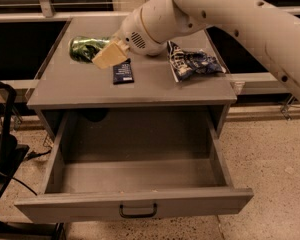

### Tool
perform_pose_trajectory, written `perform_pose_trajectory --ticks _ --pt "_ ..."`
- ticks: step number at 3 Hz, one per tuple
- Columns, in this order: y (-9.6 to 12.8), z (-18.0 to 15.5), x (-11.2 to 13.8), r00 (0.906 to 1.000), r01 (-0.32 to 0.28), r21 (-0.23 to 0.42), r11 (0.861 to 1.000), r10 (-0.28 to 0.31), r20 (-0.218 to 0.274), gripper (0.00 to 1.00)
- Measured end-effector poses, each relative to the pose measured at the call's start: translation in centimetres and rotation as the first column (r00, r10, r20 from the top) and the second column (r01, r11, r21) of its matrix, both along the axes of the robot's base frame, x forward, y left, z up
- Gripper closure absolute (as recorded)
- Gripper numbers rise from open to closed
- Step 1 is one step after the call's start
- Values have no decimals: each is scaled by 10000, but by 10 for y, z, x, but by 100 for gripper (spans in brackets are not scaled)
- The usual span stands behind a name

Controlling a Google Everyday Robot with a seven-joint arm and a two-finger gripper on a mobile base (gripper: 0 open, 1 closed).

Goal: Place green can into top drawer

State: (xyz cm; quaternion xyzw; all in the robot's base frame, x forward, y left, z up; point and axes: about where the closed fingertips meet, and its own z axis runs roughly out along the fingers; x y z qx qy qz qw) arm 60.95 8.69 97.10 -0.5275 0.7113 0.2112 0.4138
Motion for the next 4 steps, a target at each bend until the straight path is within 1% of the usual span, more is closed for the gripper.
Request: perform_pose_trajectory --ticks 1,2,3,4 --pt "0 0 0 10000 0 0 10000 0 0 100" --pt "0 -1 -2 9996 -276 63 9996 277 -49 100" --pt "-6 -3 -18 9986 -460 132 9989 463 -240 100" --pt "-19 -4 -43 9978 -434 111 9990 439 -499 100"
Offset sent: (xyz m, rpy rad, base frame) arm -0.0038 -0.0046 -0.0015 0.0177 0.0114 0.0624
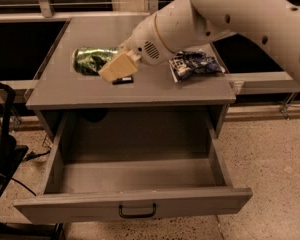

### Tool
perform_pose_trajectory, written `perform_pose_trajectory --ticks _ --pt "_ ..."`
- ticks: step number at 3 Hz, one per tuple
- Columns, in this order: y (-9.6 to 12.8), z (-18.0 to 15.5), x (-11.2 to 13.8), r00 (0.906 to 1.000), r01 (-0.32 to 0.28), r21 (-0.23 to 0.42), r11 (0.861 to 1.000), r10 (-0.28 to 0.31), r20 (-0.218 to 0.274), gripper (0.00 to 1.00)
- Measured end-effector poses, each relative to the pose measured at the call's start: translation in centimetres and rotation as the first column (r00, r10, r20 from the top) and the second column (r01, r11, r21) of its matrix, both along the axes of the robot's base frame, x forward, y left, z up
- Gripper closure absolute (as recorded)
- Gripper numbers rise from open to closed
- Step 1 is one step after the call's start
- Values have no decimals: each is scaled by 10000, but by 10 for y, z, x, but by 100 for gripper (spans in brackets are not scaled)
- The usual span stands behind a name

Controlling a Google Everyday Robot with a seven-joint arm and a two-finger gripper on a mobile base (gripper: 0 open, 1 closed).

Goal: Place green can into top drawer

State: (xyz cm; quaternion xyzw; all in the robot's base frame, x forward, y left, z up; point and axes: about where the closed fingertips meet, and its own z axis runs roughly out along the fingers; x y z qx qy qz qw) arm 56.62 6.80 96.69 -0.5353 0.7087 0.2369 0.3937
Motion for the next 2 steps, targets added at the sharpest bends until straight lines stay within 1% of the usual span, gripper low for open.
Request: perform_pose_trajectory --ticks 1,2 --pt "-21 -5 -27 9993 244 -239 9994 -251 -268 100" --pt "-37 -20 -46 9987 369 -130 9992 -374 -344 100"
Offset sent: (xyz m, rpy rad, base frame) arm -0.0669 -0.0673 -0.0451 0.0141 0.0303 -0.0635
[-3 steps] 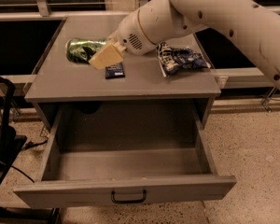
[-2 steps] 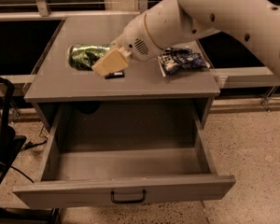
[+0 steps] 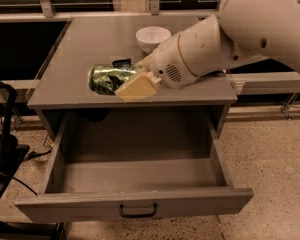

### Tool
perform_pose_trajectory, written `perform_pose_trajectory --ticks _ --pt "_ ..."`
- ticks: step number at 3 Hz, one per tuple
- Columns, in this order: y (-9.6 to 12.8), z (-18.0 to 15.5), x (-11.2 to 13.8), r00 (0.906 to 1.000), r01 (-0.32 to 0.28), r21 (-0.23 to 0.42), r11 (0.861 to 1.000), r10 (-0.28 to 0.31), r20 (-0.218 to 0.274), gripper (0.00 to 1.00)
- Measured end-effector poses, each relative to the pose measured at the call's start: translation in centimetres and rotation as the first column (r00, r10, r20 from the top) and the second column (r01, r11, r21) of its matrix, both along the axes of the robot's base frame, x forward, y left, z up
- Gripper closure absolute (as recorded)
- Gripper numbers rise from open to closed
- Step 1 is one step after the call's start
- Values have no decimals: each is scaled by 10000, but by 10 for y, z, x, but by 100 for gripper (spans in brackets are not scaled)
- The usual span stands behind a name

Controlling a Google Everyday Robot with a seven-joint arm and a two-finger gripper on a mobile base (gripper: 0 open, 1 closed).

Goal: Place green can into top drawer

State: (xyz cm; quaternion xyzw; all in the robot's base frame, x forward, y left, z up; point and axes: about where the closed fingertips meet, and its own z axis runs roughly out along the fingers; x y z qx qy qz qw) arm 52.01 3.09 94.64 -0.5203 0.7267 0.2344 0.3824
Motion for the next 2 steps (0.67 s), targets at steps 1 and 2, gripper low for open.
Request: perform_pose_trajectory --ticks 1,2 --pt "-14 -39 -9 10000 15 601 9982 -13 -40 100" --pt "-21 -74 -11 9992 -37 1030 9947 78 -398 100"
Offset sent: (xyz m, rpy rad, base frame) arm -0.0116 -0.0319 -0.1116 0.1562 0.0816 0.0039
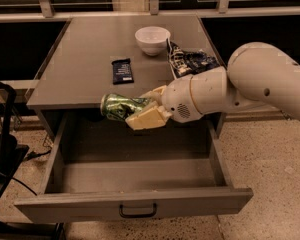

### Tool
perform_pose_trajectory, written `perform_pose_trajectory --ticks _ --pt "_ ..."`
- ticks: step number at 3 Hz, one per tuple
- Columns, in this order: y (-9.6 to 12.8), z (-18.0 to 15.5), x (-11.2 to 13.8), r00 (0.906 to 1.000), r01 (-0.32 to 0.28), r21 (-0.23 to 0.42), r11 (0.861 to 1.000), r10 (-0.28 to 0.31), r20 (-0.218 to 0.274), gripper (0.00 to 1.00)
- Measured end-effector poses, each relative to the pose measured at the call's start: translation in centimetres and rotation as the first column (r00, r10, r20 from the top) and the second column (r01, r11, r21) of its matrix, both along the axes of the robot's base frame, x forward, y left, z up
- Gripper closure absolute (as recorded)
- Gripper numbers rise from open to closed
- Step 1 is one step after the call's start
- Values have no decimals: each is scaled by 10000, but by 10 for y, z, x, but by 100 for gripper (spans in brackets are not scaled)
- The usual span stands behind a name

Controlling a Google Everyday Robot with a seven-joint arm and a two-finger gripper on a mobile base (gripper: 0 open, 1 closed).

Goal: Place green can into top drawer

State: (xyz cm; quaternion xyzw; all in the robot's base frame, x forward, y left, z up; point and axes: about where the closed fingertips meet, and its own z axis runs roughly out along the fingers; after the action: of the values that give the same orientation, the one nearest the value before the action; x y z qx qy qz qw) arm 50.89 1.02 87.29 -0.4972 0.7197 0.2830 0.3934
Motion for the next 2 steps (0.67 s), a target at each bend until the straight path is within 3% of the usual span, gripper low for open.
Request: perform_pose_trajectory --ticks 1,2 --pt "0 0 0 10000 -1 2 10000 1 -1 100" --pt "3 -22 -3 9998 -76 383 9992 83 -180 100"
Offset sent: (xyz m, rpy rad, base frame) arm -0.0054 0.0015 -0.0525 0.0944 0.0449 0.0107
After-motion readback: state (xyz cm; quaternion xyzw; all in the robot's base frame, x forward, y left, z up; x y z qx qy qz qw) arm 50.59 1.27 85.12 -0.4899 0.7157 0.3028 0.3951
